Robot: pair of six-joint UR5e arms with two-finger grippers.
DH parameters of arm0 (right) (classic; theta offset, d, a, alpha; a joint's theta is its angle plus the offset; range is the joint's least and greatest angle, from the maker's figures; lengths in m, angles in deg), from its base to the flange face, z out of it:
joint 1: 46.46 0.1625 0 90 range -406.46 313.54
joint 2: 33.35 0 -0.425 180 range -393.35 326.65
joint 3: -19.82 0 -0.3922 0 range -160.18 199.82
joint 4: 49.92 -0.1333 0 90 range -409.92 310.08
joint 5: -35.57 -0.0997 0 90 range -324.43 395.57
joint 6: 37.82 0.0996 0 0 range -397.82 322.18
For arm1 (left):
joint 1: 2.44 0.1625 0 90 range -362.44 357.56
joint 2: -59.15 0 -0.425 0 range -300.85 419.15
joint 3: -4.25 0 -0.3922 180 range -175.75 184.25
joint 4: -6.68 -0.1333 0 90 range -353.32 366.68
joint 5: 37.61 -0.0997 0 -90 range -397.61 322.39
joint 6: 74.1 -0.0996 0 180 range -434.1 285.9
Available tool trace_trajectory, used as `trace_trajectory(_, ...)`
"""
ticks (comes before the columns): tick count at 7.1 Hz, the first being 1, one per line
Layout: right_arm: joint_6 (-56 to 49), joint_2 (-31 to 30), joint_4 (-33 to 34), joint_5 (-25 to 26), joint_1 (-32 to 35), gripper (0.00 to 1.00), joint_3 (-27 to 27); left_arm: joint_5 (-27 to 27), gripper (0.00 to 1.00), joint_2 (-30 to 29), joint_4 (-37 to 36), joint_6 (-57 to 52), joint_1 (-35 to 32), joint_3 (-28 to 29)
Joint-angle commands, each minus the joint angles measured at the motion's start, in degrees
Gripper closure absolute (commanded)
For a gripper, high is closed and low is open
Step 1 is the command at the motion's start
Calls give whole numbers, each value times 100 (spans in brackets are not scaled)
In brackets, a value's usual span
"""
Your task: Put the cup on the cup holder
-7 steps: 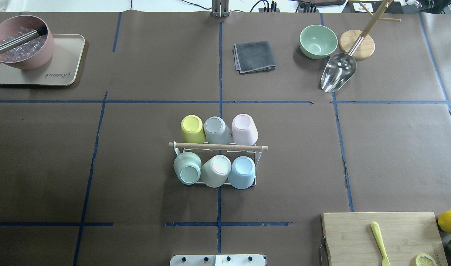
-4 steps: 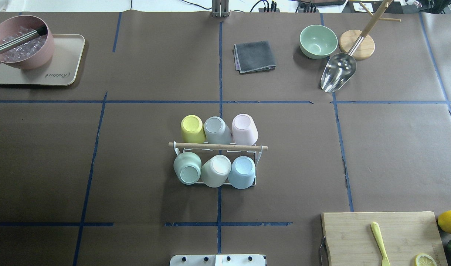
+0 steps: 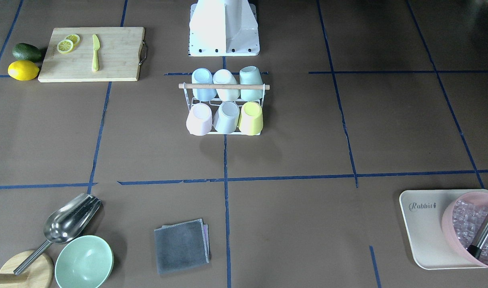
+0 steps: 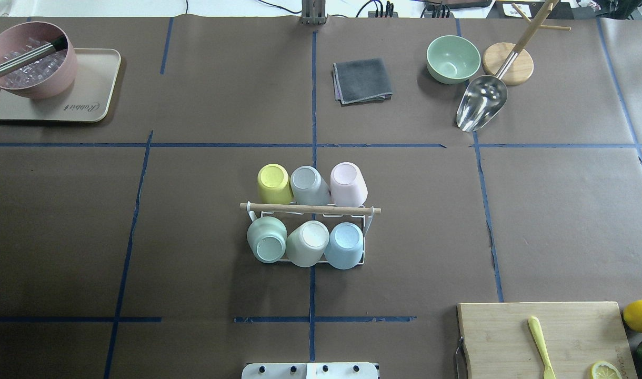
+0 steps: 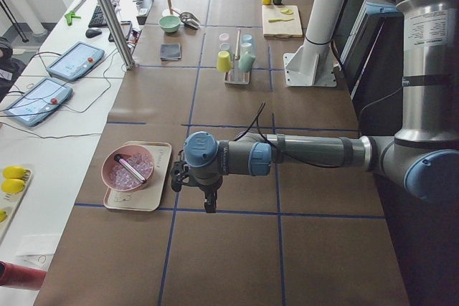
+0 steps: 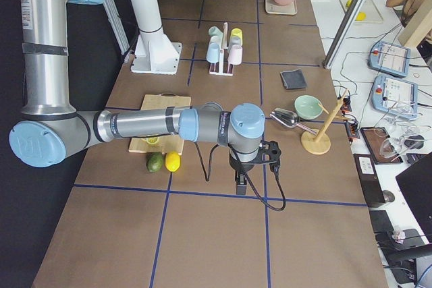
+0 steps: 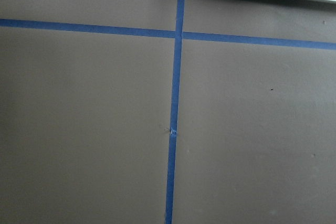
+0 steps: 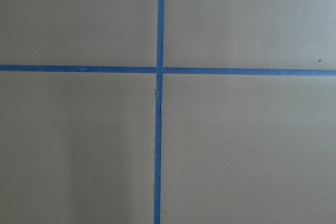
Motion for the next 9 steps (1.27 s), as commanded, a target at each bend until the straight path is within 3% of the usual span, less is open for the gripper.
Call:
trace_trajectory(1,0,-8,-7,6,-2,0,99,-31,0,2,-294,-554,-168,-25)
trace_trajectory(9,-9,18,-51,15,-11,0,249,-251,0,-16,-866,-1223,-326,-35)
